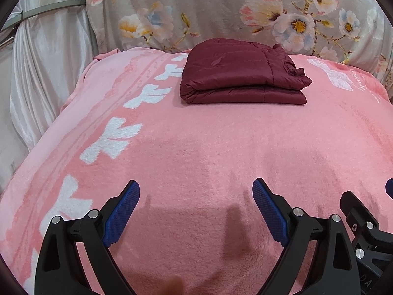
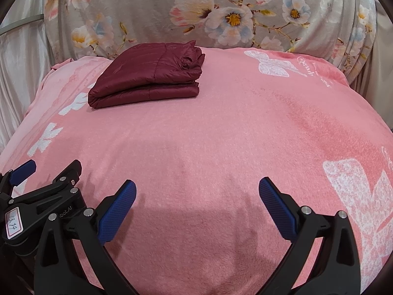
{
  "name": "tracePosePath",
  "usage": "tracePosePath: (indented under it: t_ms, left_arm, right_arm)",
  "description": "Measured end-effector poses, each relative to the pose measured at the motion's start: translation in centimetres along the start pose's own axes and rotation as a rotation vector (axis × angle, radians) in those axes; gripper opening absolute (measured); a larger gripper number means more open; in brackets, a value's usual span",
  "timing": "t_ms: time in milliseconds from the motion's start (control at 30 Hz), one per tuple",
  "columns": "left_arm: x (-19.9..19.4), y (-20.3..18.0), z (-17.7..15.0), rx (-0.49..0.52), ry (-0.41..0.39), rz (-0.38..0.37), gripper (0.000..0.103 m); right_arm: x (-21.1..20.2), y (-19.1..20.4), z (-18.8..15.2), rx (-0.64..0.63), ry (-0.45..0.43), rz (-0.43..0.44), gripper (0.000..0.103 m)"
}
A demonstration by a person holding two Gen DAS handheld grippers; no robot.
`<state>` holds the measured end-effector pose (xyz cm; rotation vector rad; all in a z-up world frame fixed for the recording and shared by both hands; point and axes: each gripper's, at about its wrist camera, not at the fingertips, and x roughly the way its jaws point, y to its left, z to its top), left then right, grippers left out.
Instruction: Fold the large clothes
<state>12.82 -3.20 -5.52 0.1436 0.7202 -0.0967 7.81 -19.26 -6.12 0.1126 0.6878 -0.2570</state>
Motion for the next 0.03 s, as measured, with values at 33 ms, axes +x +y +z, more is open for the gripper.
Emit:
tracePosePath:
  t_ms: [33]
  left_arm:
    - [0.06,0.09,0.01,-0.001,0.001,0.000,0.090]
  right_arm:
    - [0.00,0.02,0.00,0.000,0.000,-0.002,0.098]
